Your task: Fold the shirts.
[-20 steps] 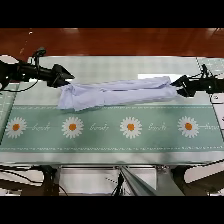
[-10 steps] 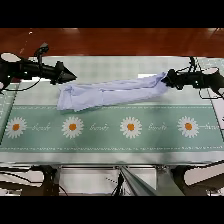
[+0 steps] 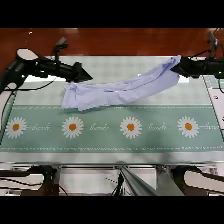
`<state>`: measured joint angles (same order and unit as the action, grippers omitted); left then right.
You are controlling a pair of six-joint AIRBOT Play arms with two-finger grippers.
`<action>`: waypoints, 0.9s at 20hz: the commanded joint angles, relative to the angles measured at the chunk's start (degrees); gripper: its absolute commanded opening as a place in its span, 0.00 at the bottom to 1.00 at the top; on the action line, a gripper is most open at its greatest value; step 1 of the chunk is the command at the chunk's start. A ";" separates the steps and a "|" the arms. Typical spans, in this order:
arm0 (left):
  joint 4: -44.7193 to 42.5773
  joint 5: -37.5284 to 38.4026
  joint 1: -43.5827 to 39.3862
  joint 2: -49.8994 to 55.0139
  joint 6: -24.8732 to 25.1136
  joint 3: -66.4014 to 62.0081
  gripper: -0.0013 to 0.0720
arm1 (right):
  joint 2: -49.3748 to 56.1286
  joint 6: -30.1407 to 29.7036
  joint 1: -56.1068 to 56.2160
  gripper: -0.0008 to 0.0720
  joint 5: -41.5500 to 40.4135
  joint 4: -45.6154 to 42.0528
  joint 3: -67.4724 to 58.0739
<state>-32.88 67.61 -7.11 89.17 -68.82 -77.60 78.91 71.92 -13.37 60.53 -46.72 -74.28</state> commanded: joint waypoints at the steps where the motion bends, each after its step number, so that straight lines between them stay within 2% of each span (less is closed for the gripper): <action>1: -0.09 -9.01 -9.60 -0.20 -2.01 1.75 0.05 | -7.41 2.32 0.02 0.05 3.93 -0.79 -0.04; 5: -0.04 -20.39 -19.58 0.57 -5.44 6.05 0.05 | -14.14 6.21 0.02 0.05 8.20 -3.89 -0.04; 10: -0.02 -31.08 -27.52 2.38 -5.77 6.19 0.05 | -20.48 10.01 0.02 0.05 13.18 -7.61 -0.04; 13: 0.50 -35.56 -30.10 4.02 -9.09 6.16 0.05 | -23.71 11.23 0.02 0.05 15.41 -8.55 -0.04; 18: 10.21 -37.18 -34.71 9.84 -8.81 6.14 0.05 | -27.08 12.48 0.02 0.05 17.88 -8.28 -0.04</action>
<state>-27.64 32.84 -39.05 96.14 -77.06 -71.46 53.78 83.37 -13.39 76.42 -54.87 -74.28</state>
